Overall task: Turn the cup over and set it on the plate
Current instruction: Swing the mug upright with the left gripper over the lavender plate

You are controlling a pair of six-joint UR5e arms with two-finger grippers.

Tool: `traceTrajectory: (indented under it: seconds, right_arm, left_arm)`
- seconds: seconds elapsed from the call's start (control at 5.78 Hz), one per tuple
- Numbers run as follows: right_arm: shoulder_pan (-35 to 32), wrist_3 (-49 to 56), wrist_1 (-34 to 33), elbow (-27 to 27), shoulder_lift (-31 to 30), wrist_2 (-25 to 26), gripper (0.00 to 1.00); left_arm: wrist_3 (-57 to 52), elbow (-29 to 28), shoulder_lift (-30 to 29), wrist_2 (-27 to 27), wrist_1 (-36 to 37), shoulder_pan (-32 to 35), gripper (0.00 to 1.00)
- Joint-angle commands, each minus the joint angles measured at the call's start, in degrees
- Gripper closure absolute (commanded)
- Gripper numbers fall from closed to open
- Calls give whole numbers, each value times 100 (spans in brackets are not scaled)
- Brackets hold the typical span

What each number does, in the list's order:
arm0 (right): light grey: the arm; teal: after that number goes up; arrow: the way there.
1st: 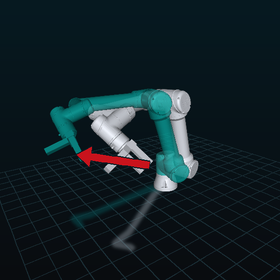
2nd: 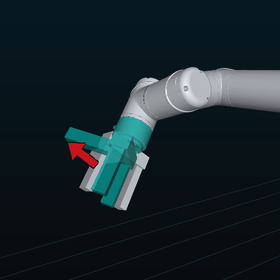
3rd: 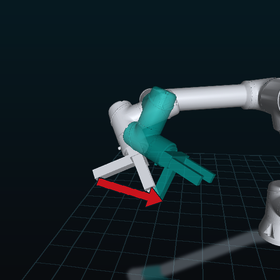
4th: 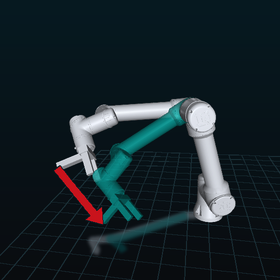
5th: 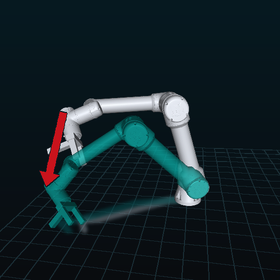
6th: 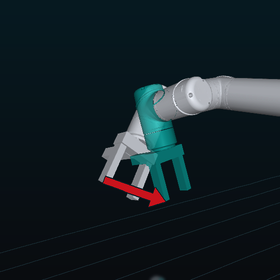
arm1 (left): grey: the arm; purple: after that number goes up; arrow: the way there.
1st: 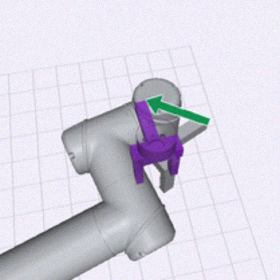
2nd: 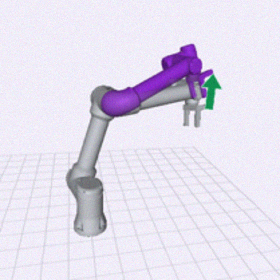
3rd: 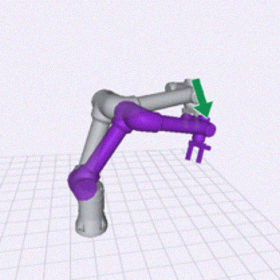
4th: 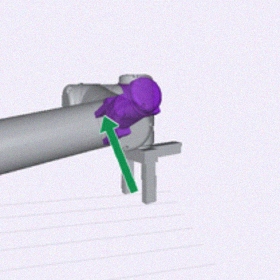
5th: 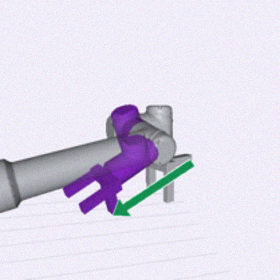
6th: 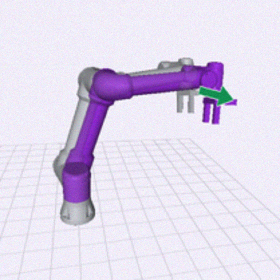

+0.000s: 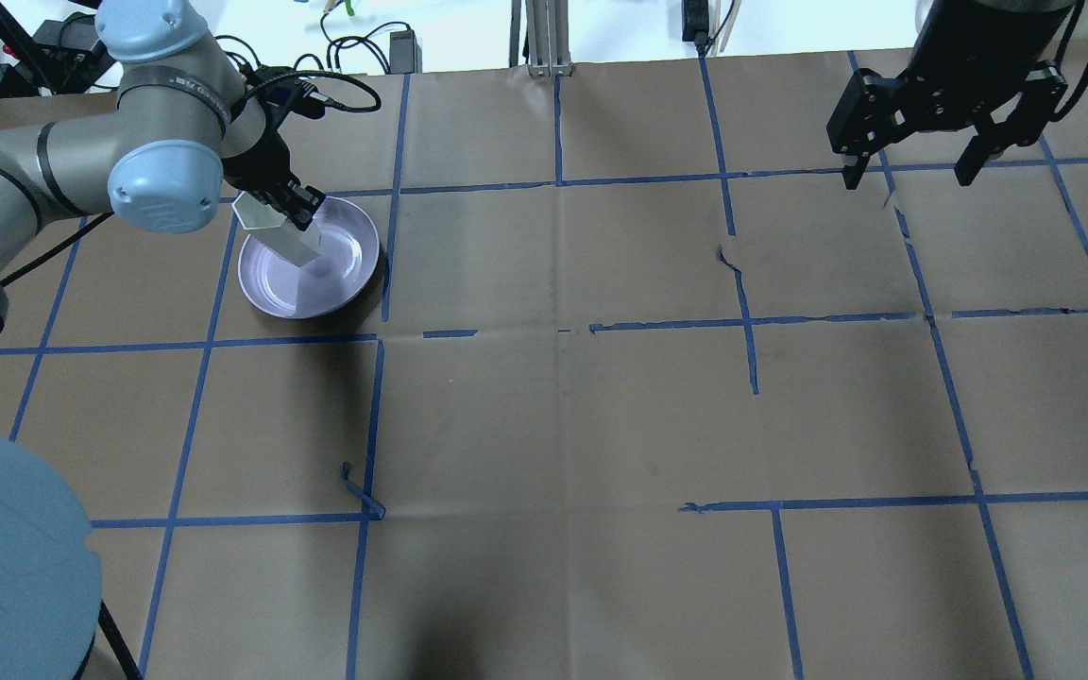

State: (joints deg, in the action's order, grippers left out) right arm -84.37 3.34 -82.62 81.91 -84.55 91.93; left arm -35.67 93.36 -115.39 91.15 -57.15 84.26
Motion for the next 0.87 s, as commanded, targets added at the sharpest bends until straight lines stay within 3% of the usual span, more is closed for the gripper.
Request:
traceTrajectory:
  seconds: [0.0,0.17,0.35,0.69]
  right_arm:
    - [0,0,0,0,0,0,0]
    - [0,0,0,0,0,0,0]
    - [0,0,0,0,0,0,0]
    - [0,0,0,0,0,0,0]
  left_arm:
    - [-18,68,-63,35,55,55,100]
    - [-10,86,-63,43,37,55,77]
    - [-19,77,-89,35,55,47,3]
    - [42,-19,33,52,-111,38,2]
